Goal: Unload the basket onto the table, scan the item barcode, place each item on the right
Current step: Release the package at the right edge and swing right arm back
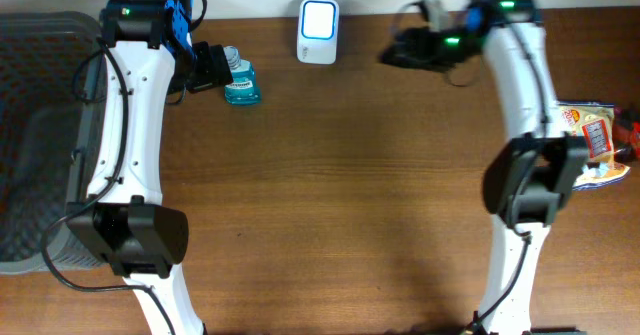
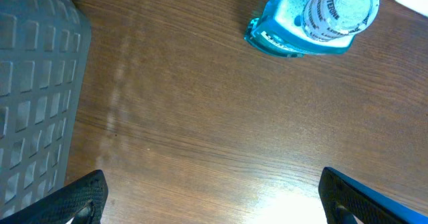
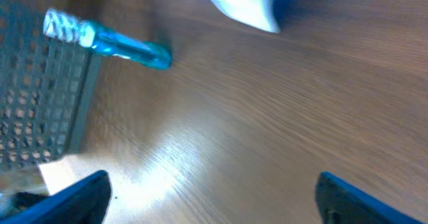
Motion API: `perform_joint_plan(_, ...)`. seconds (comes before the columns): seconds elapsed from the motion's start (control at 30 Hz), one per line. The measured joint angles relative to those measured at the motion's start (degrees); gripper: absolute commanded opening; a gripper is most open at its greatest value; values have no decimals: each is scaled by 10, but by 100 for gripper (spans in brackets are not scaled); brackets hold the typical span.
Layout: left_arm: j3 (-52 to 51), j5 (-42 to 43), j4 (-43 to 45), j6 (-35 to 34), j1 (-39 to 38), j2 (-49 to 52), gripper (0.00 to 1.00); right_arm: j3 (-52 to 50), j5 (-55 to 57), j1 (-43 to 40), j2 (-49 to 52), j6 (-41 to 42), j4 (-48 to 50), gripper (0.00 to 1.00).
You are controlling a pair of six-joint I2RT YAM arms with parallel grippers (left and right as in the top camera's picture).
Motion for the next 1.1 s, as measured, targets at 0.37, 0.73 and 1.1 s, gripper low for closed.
perform_joint_plan(0.37, 0, 0, 1, 0, 0, 0, 99, 0, 230, 193, 0, 105, 65, 99)
perform_joint_plan(0.73, -8, -20, 294, 12, 1, 1, 99, 0, 310, 156, 2, 107, 39, 99)
perform_joint_plan(1.1, 31, -42, 384, 26, 167, 3, 99, -2, 273, 311, 5, 114, 296, 95)
